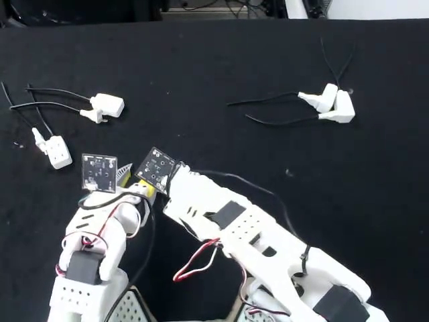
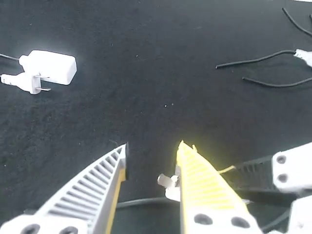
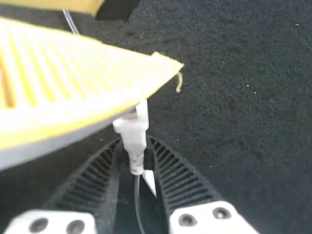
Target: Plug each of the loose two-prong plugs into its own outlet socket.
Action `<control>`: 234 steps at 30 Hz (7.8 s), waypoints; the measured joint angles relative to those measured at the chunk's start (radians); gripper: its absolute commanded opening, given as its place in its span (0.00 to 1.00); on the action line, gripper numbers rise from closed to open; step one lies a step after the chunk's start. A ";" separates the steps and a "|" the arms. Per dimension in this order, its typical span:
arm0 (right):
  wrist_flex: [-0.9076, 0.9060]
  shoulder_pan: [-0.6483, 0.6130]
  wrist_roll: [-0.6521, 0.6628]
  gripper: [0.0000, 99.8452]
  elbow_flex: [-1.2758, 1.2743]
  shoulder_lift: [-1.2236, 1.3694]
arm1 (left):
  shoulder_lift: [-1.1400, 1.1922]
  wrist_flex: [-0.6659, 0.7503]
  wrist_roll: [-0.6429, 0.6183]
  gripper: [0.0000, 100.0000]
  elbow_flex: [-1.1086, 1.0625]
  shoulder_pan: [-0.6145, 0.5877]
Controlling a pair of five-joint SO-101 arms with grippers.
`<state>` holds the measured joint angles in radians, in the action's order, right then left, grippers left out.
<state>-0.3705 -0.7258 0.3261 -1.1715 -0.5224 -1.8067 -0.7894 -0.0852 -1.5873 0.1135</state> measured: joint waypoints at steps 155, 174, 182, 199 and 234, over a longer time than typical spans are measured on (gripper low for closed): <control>-1.014 0.585 0.588 0.01 0.233 0.072 | 0.002 0.032 0.074 0.17 -0.092 0.006; -0.994 0.394 0.474 0.03 0.253 0.080 | 0.002 0.032 0.074 0.17 -0.092 0.006; -1.057 0.423 0.652 0.09 0.245 0.080 | 0.002 0.032 0.074 0.17 -0.092 -0.028; -0.950 0.537 1.301 0.15 0.061 0.080 | 0.002 0.032 0.074 0.17 -0.092 -0.029; -0.473 0.104 0.305 0.01 0.232 0.080 | 0.002 0.025 0.074 0.17 -0.092 -0.031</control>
<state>-0.8431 -0.6214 0.6314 -0.9398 -0.4427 -1.8052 -0.7649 -0.0115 -1.6794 0.0829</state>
